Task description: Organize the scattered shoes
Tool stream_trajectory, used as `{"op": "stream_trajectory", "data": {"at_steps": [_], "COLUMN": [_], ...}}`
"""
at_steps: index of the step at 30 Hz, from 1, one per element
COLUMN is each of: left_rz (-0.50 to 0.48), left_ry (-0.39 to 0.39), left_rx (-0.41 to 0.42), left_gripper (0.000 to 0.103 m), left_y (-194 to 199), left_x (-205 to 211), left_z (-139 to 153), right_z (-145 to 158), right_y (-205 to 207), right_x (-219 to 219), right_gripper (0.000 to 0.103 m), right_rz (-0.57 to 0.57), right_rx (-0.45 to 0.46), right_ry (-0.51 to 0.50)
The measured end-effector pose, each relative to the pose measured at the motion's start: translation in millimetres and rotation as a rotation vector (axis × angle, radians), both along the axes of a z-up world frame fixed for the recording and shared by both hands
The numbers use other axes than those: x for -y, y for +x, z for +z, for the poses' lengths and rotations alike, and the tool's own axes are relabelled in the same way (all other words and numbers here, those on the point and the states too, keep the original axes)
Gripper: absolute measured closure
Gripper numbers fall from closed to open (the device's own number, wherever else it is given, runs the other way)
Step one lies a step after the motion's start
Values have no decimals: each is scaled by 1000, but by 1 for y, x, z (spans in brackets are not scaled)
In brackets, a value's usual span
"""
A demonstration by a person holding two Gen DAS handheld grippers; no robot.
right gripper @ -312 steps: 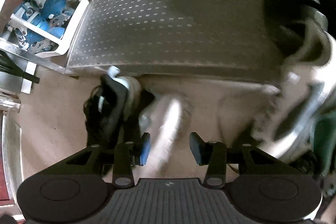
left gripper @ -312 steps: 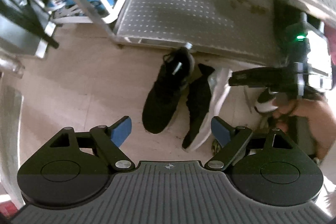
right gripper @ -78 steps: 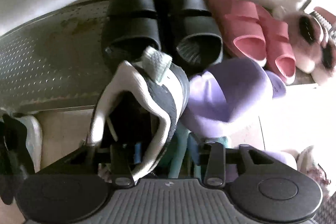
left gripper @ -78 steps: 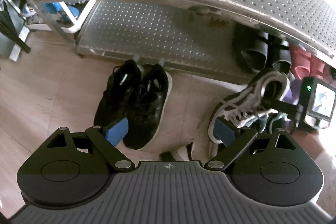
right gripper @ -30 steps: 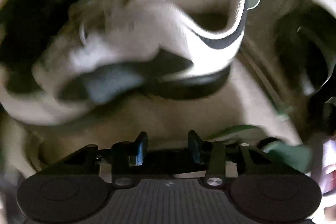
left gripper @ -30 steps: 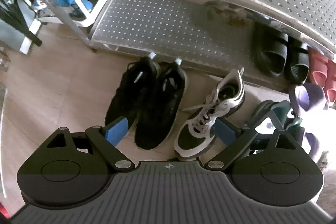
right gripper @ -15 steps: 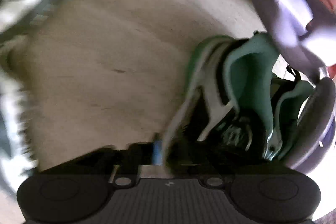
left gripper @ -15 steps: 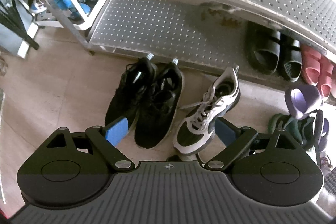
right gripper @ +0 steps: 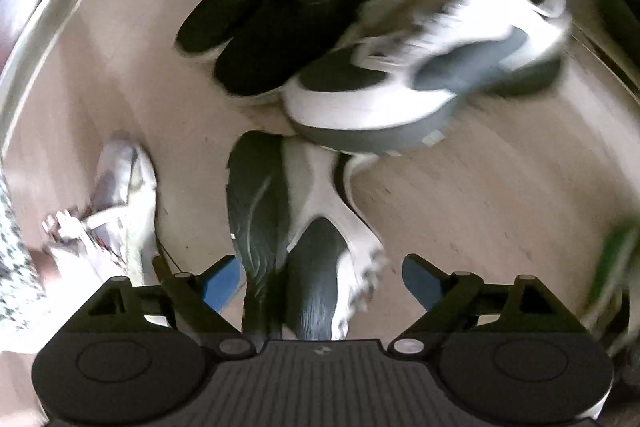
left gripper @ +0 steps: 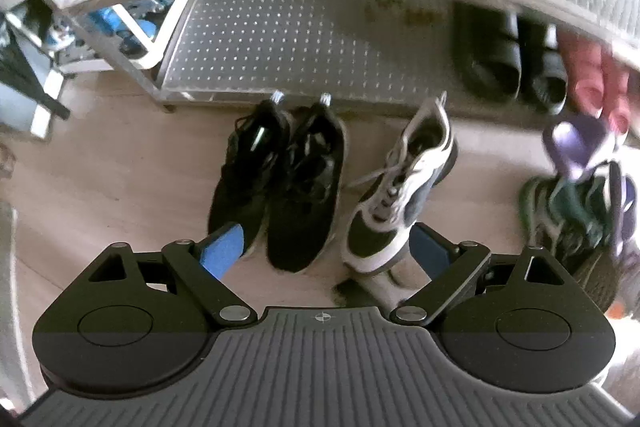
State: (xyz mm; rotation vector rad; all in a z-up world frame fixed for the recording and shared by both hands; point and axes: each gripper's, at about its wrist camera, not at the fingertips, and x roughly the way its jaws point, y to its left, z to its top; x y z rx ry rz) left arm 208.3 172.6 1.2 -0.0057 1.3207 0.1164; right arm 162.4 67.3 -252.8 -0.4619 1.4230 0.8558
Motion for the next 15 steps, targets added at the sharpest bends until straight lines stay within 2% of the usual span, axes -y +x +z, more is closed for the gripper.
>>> {"op": "stream_trajectory", "data": {"at_steps": [2, 4, 6, 8, 9, 10, 13, 15], "left_rz": [-22, -33, -43, -49, -53, -56, -69, -77], "left_ry": [19, 35, 45, 51, 53, 54, 53, 49], "left_rx": [-18, -33, -43, -49, -48, -47, -33, -20], "left_gripper": [9, 9, 9, 9, 9, 9, 9, 9], "left_y": [1, 3, 4, 6, 7, 9, 9, 8], "left_x": [2, 4, 5, 7, 8, 10, 15, 17], "left_z": [-6, -11, -15, -18, -18, -18, -14, -10], "right_z": [-12, -19, -24, -37, -42, -38, -28, -9], "right_y": [1, 0, -4, -19, -25, -31, -46, -54], "right_x": [-10, -17, -22, -31, -36, -36, -33, -12], "right_gripper": [13, 5, 3, 3, 8, 16, 23, 23], "right_rz": [64, 93, 107, 149, 165, 149, 92, -42], "right_rx": [-11, -24, -20, 39, 66, 74, 44, -44], "right_ry": [-7, -13, -31, -93, -120, -122, -126, -62]}}
